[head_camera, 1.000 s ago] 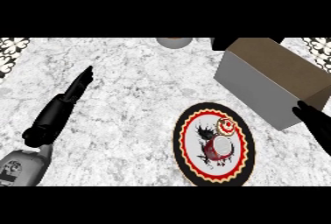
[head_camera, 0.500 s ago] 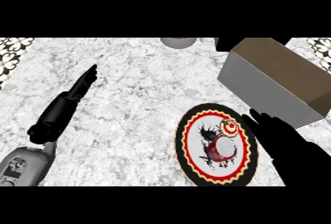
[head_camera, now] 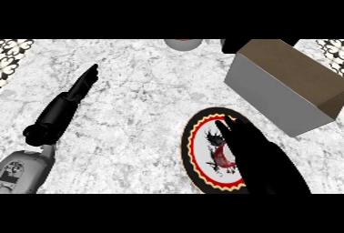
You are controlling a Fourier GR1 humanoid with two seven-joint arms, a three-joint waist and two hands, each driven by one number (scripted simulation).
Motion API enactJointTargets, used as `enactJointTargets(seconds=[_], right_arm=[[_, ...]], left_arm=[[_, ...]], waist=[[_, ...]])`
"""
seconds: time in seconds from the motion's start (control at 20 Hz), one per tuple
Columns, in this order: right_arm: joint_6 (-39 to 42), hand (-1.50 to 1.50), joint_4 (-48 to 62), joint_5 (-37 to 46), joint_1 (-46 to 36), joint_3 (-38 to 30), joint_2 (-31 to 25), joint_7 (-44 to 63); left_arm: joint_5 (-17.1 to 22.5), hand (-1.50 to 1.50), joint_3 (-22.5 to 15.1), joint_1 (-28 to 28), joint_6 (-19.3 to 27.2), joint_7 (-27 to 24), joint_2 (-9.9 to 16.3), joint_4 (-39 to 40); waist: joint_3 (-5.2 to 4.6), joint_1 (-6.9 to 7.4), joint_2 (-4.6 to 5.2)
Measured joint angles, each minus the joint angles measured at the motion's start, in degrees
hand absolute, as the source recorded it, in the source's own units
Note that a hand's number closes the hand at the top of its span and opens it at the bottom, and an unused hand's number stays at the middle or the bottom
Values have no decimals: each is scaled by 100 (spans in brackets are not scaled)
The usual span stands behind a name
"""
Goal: Pick the can from the plate and place it in the cardboard box
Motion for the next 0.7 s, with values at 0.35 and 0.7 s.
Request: enactJointTargets(seconds=[0.35, 0.7], right_arm=[[100, -150, 599, 581, -174, 225, 477, 66], [256, -150, 1113, 1135, -114, 221, 786, -146]], left_arm=[[-68, 0, 87, 172, -69, -171, -18, 49], [-143, 0, 200, 184, -132, -215, -99, 99]], waist=[[6, -43, -2], [12, -71, 0]])
